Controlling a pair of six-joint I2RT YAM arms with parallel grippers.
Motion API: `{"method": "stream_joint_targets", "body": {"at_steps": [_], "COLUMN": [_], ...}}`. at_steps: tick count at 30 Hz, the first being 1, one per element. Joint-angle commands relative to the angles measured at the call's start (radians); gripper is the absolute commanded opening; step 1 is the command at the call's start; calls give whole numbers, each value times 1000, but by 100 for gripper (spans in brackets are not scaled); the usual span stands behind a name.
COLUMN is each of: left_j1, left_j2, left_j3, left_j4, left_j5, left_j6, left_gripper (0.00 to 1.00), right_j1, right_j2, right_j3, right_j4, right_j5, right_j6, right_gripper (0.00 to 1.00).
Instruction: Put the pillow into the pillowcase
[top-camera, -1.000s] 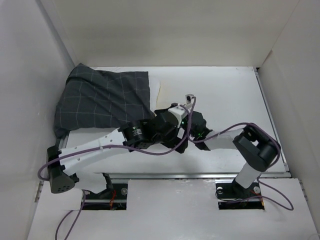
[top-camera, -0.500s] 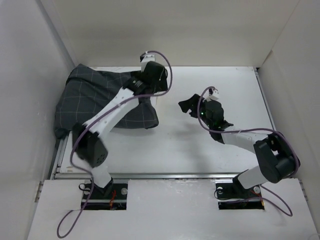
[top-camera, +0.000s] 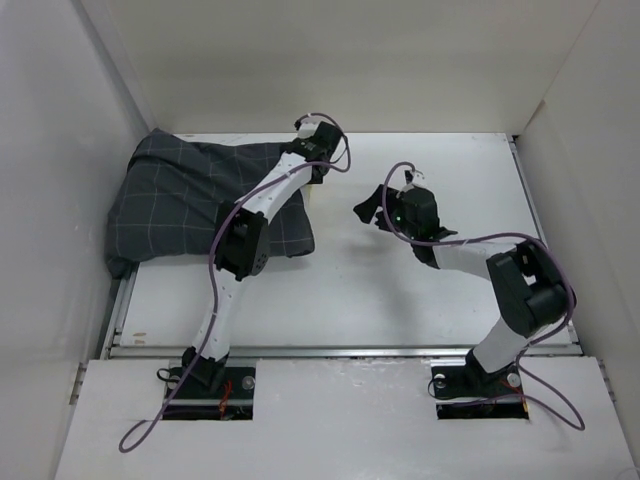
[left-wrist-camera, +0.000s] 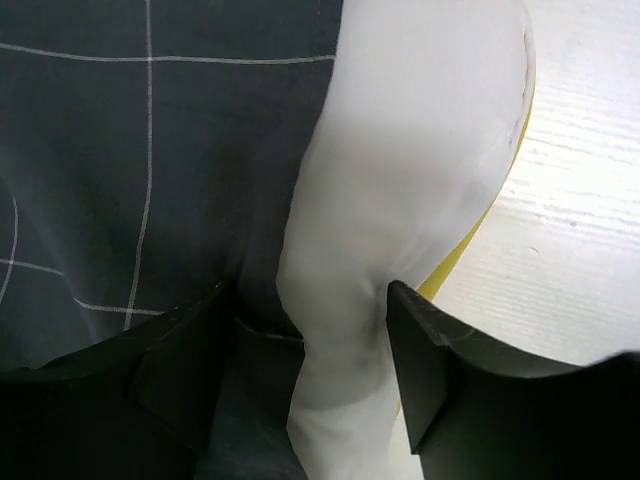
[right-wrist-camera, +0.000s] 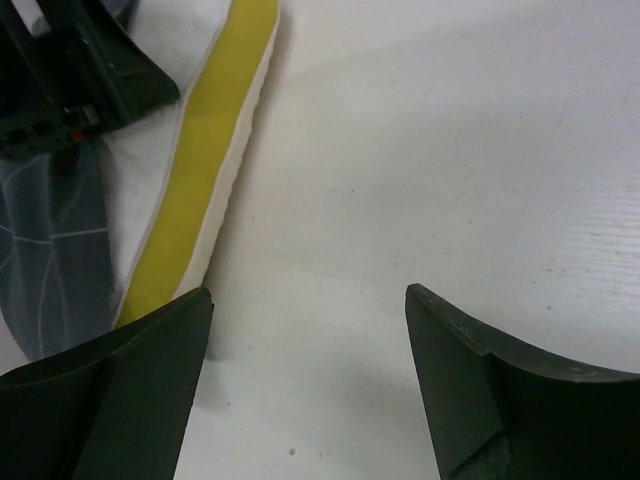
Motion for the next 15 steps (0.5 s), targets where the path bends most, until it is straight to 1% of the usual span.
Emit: {"method": "stream_joint_targets", "body": {"at_steps": [1,4,6,8,9,11,12,13,14,15], "left_j1": [38,47,47,47,47,56,56,56,66,66], "left_j2": [-81,-91,-92,-92,-102,-117,-133,-151,-151,-151], "left_j3": [-21,-32,-32,-23,-23,-23,-23,-23,-23,-32], "left_j4": [-45,-56,-56,-66,-66,-66,-77,-77,-86,-86], "left_j5": [-100,-100,-109,-118,-118,-118,-128,-128,-128,-128], "left_j6": [-26,-37,-20,-11,-11,1,1,1,1,1], "left_gripper": [57,45,34,34,35,53,64,71,71,76], "right_j1": [0,0,0,0,0,0,0,0,0,0], "right_j2": [38,97,138,159,173,173,184,184,184,193], "right_j3": [79,120,140,169,169,195,195,206,206,218], "right_j4": [9,9,23,23,23,32,32,32,32,32], "right_j5": [-68,-92,-108,-134,-134,-143,-143,-143,-143,-143], "right_j6": [-35,-35,-35,-35,-35,-35,-35,-35,-35,-45], "right_gripper": [83,83,83,83,83,83,83,83,83,83]}}
